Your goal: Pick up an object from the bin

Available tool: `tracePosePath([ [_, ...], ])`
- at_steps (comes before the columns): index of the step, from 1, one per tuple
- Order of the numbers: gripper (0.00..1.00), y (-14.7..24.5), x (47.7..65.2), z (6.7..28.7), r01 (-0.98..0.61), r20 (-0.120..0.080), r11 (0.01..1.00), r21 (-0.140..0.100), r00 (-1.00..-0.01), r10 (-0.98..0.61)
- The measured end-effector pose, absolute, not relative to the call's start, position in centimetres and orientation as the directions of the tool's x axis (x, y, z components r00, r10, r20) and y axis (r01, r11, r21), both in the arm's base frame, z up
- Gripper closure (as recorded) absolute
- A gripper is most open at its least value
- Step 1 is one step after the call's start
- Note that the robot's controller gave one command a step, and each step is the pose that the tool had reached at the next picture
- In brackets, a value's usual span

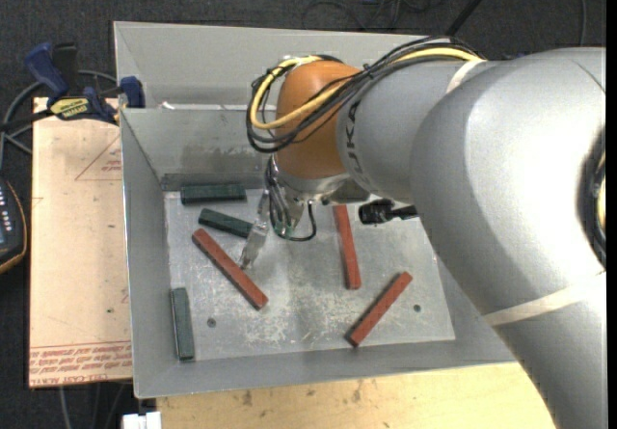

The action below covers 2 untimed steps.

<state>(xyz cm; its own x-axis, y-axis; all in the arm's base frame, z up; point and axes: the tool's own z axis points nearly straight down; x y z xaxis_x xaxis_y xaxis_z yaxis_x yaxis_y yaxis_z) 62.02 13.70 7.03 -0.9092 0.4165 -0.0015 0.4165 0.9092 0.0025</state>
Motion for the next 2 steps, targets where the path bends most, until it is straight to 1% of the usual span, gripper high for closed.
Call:
tracePosePath([
  [1,0.0,15.57,62.12,7.02,0.461,-0.001,0.888,0.003,-0.888,0.461],
  [2,1.0,15.54,62.16,7.11,0.461,-0.001,0.887,0.003,-0.887,0.461],
])
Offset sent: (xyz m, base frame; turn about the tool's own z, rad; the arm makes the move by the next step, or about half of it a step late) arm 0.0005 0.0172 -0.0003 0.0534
